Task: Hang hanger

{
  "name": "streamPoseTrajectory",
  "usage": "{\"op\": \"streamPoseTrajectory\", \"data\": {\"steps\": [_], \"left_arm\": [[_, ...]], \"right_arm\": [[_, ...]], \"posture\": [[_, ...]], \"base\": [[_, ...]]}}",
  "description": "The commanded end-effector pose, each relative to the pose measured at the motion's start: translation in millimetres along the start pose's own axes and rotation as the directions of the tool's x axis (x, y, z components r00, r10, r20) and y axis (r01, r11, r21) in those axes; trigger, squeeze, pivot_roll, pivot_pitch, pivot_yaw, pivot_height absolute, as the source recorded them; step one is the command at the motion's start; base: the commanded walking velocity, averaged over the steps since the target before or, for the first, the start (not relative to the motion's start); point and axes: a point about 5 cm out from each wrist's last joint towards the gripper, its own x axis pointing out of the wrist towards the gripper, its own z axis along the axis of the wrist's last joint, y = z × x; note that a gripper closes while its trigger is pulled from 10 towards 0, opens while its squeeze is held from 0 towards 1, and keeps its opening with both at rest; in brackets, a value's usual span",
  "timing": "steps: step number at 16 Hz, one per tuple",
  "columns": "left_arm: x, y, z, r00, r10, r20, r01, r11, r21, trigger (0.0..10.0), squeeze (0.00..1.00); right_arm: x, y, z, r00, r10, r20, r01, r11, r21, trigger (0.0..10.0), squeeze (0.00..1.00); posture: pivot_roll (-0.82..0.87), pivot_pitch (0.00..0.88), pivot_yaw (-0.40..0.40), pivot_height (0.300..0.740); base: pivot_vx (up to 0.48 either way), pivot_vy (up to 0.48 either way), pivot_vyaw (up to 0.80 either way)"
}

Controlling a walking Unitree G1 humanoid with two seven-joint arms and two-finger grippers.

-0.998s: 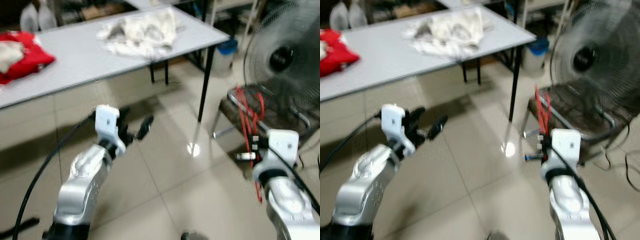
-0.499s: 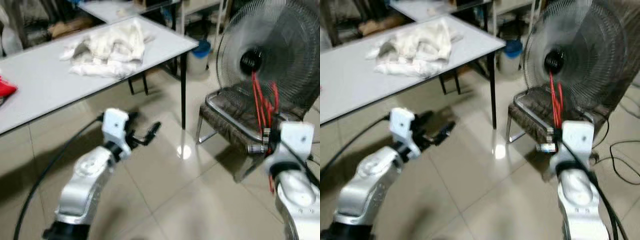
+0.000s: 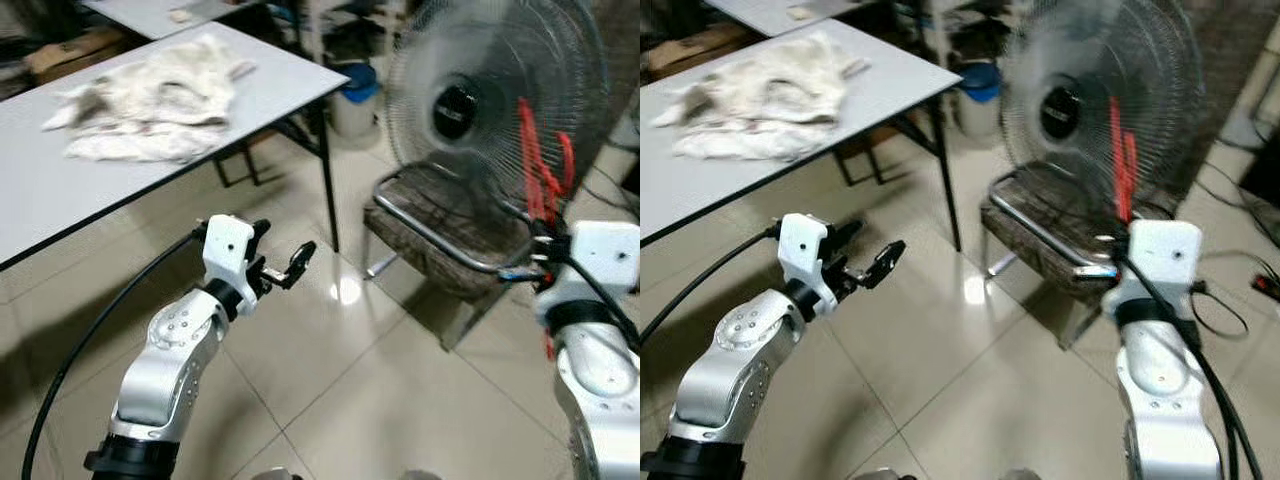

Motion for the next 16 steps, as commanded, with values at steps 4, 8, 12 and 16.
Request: {"op": "streamPoseTrajectory", "data": {"steps": [4, 8, 12, 16], "left_arm": [[-0.5, 4.0, 0.0, 1.000, 0.005, -0.004, -0.005, 1.000, 0.006, 10.0, 0.00], [0.5, 2.5, -1.3, 1.000, -0.011, -0.006, 0.011, 1.000, -0.002, 10.0, 0.00], [2.9, 1.4, -0.6, 1.000, -0.025, -0.002, 0.025, 1.000, -0.011, 10.0, 0.00], [3.1, 1.9, -0.6, 0.999, -0.034, -0.001, 0.034, 0.999, -0.014, 10.0, 0.00]], "right_arm": [[8.6, 3.0, 15.1, 0.994, 0.070, 0.089, -0.056, 0.987, -0.153, 10.0, 0.00], [15.6, -4.7, 22.7, 0.989, 0.030, 0.145, 0.026, 0.928, -0.373, 10.0, 0.00], [18.8, -14.2, 17.5, 0.981, -0.030, 0.190, 0.119, 0.869, -0.480, 10.0, 0.00], [18.1, -11.9, 14.3, 0.978, -0.020, 0.206, 0.122, 0.859, -0.498, 10.0, 0.00]], "posture": [[-0.13, 0.051, 0.128, 0.740], [-0.13, 0.048, 0.135, 0.740], [-0.12, 0.044, 0.143, 0.740], [-0.12, 0.043, 0.148, 0.740]], "base": [[0.000, 0.000, 0.00], [0.000, 0.000, 0.00], [0.000, 0.000, 0.00], [0.000, 0.000, 0.00]]}}
